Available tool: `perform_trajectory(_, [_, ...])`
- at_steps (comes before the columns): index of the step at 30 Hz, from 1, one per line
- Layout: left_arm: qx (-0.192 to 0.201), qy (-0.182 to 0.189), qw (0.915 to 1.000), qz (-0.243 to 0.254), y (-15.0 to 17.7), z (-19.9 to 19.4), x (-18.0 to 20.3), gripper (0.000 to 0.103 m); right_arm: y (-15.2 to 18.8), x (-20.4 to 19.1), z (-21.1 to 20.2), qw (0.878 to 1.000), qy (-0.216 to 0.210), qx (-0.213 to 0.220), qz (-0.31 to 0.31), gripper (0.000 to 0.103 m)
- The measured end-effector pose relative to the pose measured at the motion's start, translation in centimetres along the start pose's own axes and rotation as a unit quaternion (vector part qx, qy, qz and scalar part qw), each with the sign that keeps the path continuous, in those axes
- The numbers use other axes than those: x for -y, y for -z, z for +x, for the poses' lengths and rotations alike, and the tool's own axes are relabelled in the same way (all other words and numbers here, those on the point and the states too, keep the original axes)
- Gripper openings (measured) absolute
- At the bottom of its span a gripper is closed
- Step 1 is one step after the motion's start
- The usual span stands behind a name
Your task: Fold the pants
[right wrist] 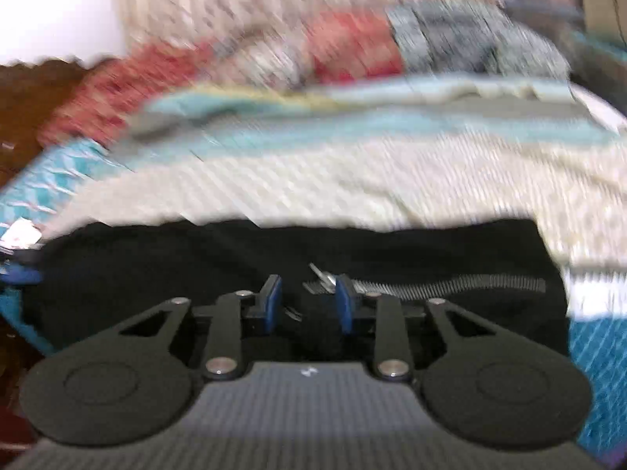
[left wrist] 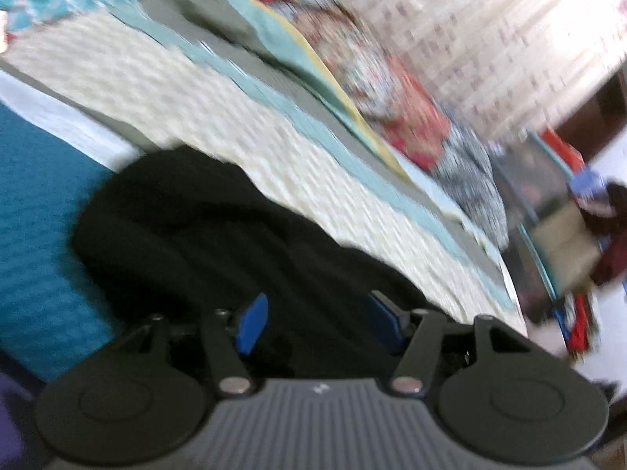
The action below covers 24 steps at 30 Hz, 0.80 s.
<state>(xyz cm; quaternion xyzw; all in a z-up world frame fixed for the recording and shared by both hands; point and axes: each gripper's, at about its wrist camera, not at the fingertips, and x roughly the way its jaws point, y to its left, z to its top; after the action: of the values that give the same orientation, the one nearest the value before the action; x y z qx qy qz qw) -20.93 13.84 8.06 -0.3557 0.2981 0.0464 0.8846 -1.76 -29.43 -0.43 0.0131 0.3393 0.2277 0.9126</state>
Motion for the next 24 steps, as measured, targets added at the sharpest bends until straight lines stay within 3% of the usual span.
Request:
perform_trajectory(1, [0.017, -0.007, 0.9998, -0.01, -0.3, -0.9, -0.8, 0.058, 0.5, 0.3, 1.8, 0.999, 0.024, -0.042, -0.001, 0.04])
perform_trajectory(2, [0.031, -0.016, 0.9992, -0.02, -0.5, -1.6, -1.7, 0.06, 0.9, 0.2, 3.1, 0.997, 0.032, -0.072, 0.001, 0.04])
perform_trajectory(5, [0.065, -0.055, 0.9941, -0.067, -0.7, -3.6, -4.9, 0.069, -0.2, -2.3, 1.4, 0.998, 0.048, -0.042, -0.023, 0.038])
perform_trajectory(7, [0.075, -0.062, 0.9894, -0.108, -0.2, -4.0, -7.3, 0.08, -1.7, -4.6, -0.7, 0.998, 0.038, 0.015, -0.044, 0.038])
perform_trajectory(9, [0.073, -0.055, 0.9853, -0.145, 0.2, -3.4, -9.0, 0.085, -3.5, -7.1, -1.2, 0.998, -0.006, 0.029, -0.056, 0.038])
perform_trajectory(11, [0.061, -0.03, 0.9836, -0.167, 0.5, -2.0, -10.3, 0.091, -4.6, -9.1, -0.3, 0.997, -0.059, 0.01, -0.056, 0.031])
perform_trajectory(13, [0.053, -0.014, 0.9839, -0.171, 0.5, -0.3, -10.9, 0.102, -5.7, -11.5, 2.4, 0.99, -0.122, -0.028, -0.058, 0.021])
perform_trajectory(16, [0.054, 0.005, 0.9853, -0.162, -0.2, 1.8, -11.1, 0.103, -6.0, -15.3, 7.6, 0.974, -0.198, -0.086, -0.065, 0.016])
perform_trajectory(18, [0.052, 0.019, 0.9856, -0.16, -0.9, 2.6, -11.1, 0.103, -6.2, -16.9, 11.8, 0.968, -0.212, -0.126, -0.054, 0.015])
perform_trajectory(19, [0.05, 0.031, 0.9862, -0.154, -1.1, 3.0, -11.0, 0.1, -5.7, -17.9, 13.9, 0.964, -0.217, -0.15, -0.039, 0.014])
perform_trajectory(20, [0.046, 0.042, 0.9874, -0.146, -1.2, 3.6, -10.6, 0.086, -5.3, -18.5, 15.8, 0.96, -0.22, -0.173, -0.025, 0.013])
perform_trajectory(21, [0.039, 0.043, 0.989, -0.136, -1.0, 3.8, -10.3, 0.067, -4.5, -19.3, 17.9, 0.957, -0.208, -0.202, -0.016, 0.013])
perform_trajectory(22, [0.018, 0.044, 0.9907, -0.127, -1.1, 4.8, -10.0, 0.035, -3.6, -20.1, 20.2, 0.955, -0.186, -0.231, -0.003, 0.002])
perform_trajectory(24, [0.011, 0.074, 0.9875, -0.138, -0.8, 5.2, -9.7, 0.031, -3.8, -20.1, 21.7, 0.953, -0.19, -0.232, 0.047, 0.001])
